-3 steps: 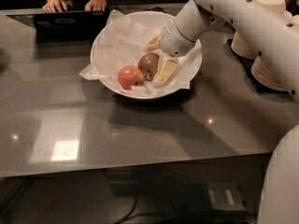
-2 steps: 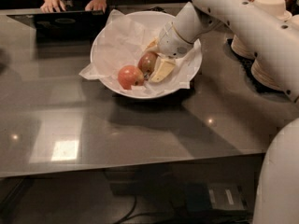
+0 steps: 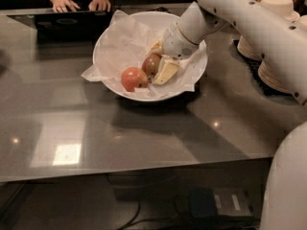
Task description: Pick apple from white bowl
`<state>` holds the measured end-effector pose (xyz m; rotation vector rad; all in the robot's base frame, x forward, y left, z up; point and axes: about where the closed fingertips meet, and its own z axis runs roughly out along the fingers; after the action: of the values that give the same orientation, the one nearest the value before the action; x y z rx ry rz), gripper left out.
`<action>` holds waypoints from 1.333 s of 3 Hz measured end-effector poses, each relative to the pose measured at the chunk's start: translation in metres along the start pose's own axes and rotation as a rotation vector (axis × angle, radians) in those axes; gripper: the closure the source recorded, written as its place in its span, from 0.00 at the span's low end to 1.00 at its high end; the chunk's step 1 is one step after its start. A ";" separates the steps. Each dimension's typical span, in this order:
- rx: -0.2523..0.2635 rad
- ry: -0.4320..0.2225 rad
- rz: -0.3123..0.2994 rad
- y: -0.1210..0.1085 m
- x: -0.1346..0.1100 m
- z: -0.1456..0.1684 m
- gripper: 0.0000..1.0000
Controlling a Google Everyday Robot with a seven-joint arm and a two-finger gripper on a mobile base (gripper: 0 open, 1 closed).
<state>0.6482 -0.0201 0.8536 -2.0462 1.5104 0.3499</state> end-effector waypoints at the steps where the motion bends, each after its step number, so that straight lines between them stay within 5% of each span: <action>1: 0.025 -0.046 0.015 0.005 -0.002 -0.007 1.00; 4: 0.216 -0.298 -0.021 0.014 -0.051 -0.095 1.00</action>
Offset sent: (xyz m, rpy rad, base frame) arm -0.0398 -0.0280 0.0856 0.3026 -0.1223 -0.0547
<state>0.6069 -0.0376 0.9531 -1.7526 1.2856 0.4415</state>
